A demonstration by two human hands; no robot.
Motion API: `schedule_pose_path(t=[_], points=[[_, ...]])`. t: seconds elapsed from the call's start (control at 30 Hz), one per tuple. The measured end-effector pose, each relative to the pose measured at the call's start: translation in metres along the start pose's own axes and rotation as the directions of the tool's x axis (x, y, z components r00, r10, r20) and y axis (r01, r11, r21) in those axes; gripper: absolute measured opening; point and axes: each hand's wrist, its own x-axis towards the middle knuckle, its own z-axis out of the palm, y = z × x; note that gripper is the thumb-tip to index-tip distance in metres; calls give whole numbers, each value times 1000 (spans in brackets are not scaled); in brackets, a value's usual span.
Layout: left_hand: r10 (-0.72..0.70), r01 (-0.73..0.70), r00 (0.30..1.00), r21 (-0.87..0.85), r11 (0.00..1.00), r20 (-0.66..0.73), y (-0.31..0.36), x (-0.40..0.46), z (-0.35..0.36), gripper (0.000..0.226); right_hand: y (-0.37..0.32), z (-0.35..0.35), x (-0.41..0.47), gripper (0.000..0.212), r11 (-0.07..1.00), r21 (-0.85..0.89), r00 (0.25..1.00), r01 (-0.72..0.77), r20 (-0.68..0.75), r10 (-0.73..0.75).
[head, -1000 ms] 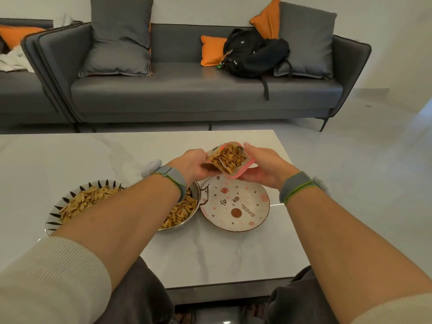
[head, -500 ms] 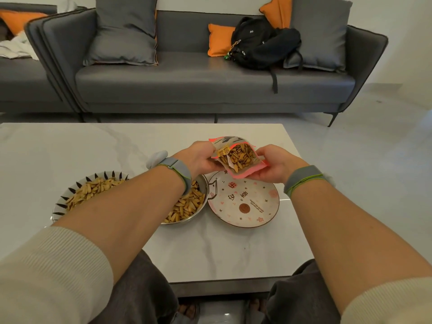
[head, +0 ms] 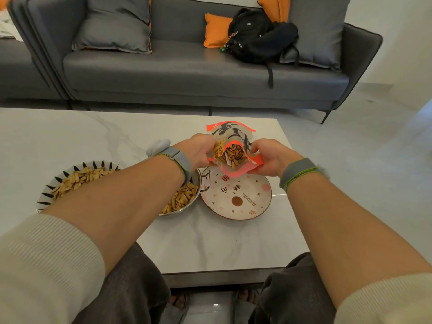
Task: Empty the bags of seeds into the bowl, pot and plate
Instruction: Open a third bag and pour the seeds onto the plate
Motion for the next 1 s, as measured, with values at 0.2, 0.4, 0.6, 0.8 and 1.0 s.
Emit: schedule_pose_path(t=[0.2,0.4,0.6,0.8,1.0], points=[[-1,-7,996,92,996,84,-5,7,3,22,1,-3,-6,28,997,-76,1000,1,-11,-1],[-23,14,990,70,997,138,-5,-5,7,25,5,-3,-14,30,994,-105,1000,5,8,-4],[-21,3,983,97,995,184,-7,-7,7,30,6,2,-12,30,990,-140,1000,14,2,-14],[3,-20,984,97,995,176,-9,-9,13,28,8,4,-11,33,986,-160,999,36,-13,-39],[-2,-15,985,98,995,174,-9,-9,16,27,6,4,-10,31,983,-180,998,48,-38,-55]])
